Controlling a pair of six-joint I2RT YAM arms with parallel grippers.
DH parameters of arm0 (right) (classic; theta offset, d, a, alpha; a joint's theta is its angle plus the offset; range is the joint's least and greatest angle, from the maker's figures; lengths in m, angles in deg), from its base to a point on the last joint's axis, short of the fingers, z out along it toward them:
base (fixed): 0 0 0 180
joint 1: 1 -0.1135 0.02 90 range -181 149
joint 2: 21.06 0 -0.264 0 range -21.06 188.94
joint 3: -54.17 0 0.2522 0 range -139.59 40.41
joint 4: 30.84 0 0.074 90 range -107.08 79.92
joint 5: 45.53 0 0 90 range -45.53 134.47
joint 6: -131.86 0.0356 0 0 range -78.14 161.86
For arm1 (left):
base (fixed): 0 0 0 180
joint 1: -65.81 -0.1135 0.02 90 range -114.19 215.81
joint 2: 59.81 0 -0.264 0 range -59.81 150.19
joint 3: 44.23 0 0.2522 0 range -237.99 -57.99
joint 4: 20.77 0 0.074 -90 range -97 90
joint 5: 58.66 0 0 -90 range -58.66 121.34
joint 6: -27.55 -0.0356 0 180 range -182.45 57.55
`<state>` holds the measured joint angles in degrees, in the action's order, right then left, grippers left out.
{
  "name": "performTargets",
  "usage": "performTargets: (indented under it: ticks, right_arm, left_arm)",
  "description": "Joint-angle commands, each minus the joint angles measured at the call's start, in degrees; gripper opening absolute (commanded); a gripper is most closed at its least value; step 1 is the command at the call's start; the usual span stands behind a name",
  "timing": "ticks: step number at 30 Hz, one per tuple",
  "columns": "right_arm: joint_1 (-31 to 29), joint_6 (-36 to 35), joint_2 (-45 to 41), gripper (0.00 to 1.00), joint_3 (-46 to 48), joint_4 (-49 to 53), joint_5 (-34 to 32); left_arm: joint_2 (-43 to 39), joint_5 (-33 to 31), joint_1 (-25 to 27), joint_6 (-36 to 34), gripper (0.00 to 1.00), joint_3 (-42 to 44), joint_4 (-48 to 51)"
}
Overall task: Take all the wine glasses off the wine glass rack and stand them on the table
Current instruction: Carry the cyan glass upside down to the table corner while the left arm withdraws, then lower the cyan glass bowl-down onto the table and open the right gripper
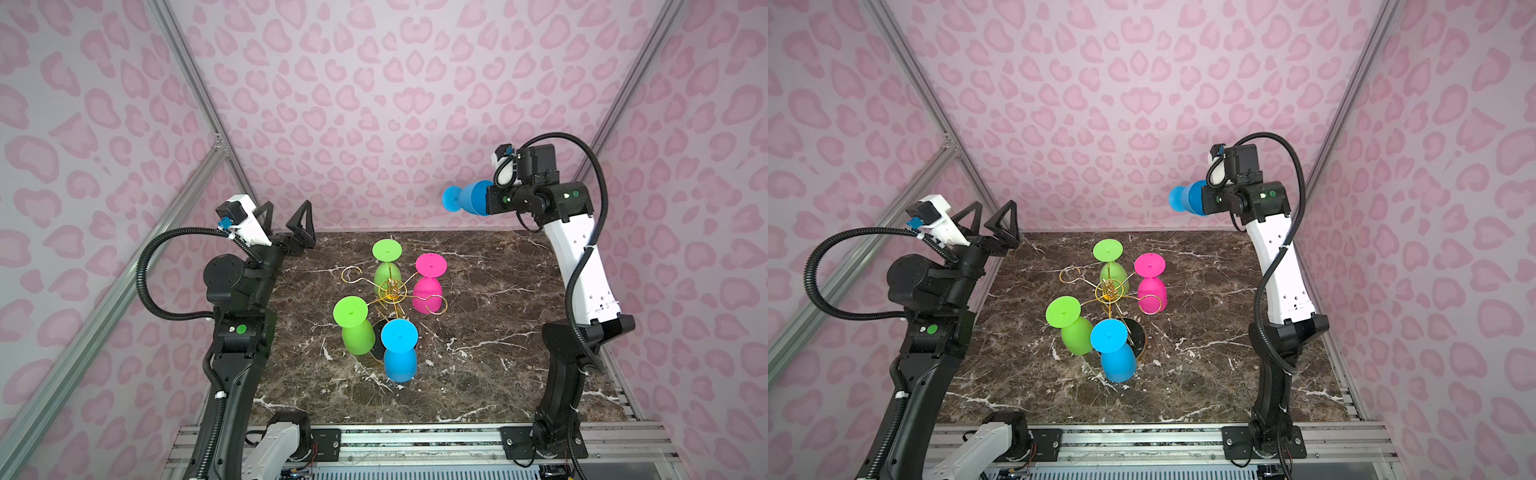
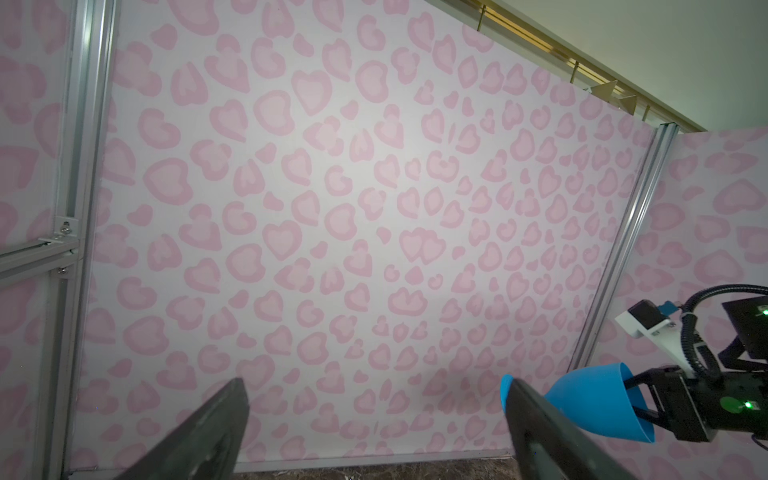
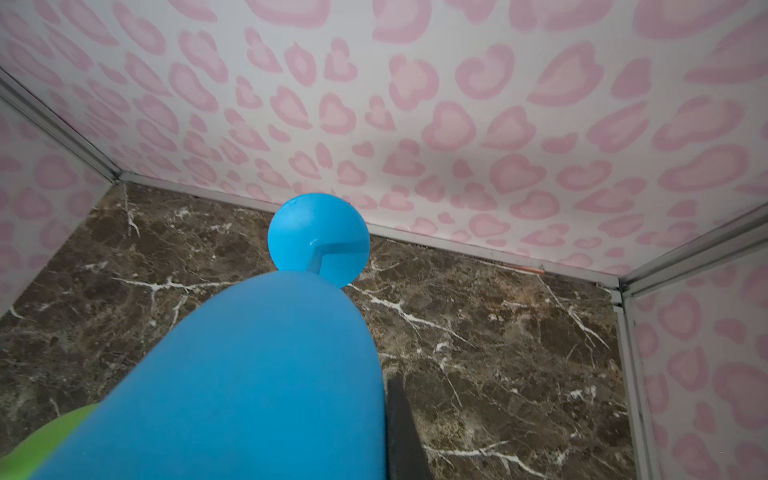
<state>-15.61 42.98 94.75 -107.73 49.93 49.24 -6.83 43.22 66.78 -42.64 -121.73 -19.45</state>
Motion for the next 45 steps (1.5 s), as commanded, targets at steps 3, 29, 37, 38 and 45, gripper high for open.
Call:
performTargets:
  ticks: [3, 29, 37, 38, 45]
  right_arm:
    - [0.4, -2.6, 5.7, 0.00, -1.5, 7.3, -4.8]
    - [-0.9, -7.0, 16.8, 0.00, 2.7, 12.9, -15.2]
    - [-3.6, -7.5, 20.2, 0.00, 1.0, 12.9, -14.0]
    - [-3.8, -7.5, 20.3, 0.00, 0.7, 12.8, -13.6]
    - [-4.9, -7.8, 20.3, 0.00, 0.7, 12.6, -11.1]
  left_arm:
    - [-3.5, -1.7, -0.2, -2.7, 0.97, 2.2, 3.6]
    - [-8.7, -0.8, -0.2, -6.5, 0.97, 5.6, 5.1]
    - [-8.6, -0.9, -0.2, -7.0, 0.97, 5.7, 5.4]
    - [-8.6, -0.9, -0.2, -7.1, 0.97, 5.6, 5.4]
    - [-8.3, -0.6, -0.3, -6.7, 0.97, 5.6, 5.3]
